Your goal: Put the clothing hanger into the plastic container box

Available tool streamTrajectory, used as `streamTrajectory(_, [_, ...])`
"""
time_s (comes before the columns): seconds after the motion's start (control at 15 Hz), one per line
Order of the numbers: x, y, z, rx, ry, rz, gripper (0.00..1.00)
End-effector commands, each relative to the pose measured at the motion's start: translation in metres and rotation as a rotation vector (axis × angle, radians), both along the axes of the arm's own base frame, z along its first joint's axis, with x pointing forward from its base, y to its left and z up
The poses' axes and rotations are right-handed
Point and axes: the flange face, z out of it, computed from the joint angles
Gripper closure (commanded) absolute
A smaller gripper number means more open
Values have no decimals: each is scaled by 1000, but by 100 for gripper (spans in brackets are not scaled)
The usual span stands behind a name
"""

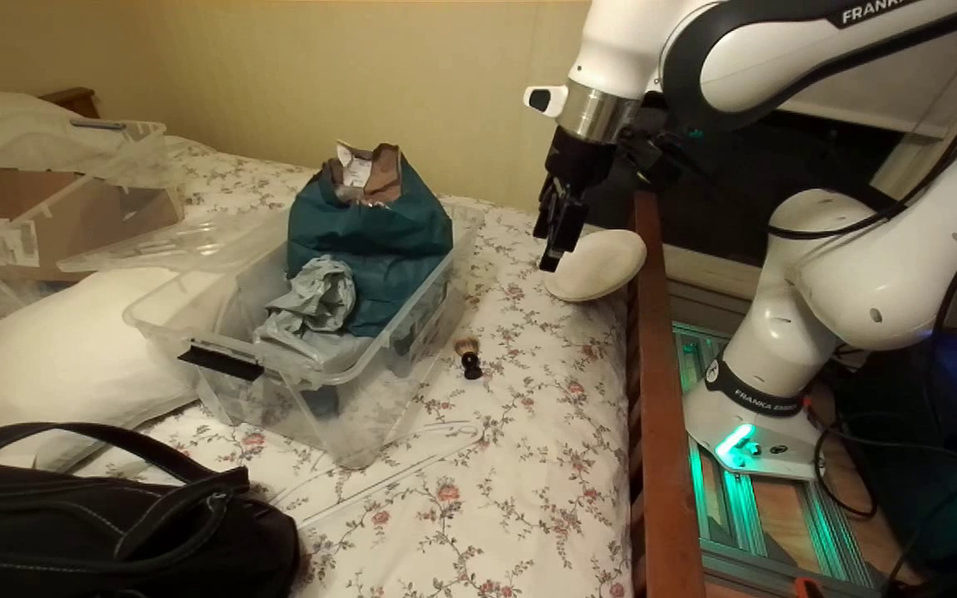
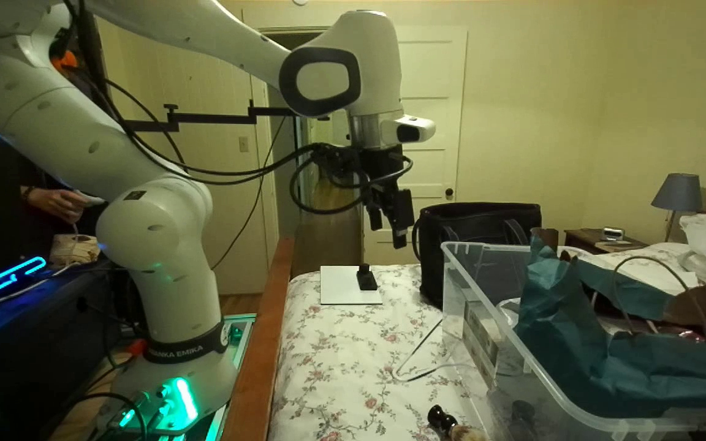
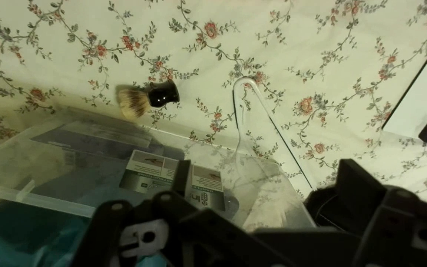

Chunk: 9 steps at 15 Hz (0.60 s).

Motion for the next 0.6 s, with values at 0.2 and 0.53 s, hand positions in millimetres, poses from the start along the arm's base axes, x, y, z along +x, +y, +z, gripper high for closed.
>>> streamTrajectory(0.2, [41, 62, -60, 12, -71, -197, 0])
streamTrajectory(0.53, [47, 84, -118, -14, -30, -221, 0])
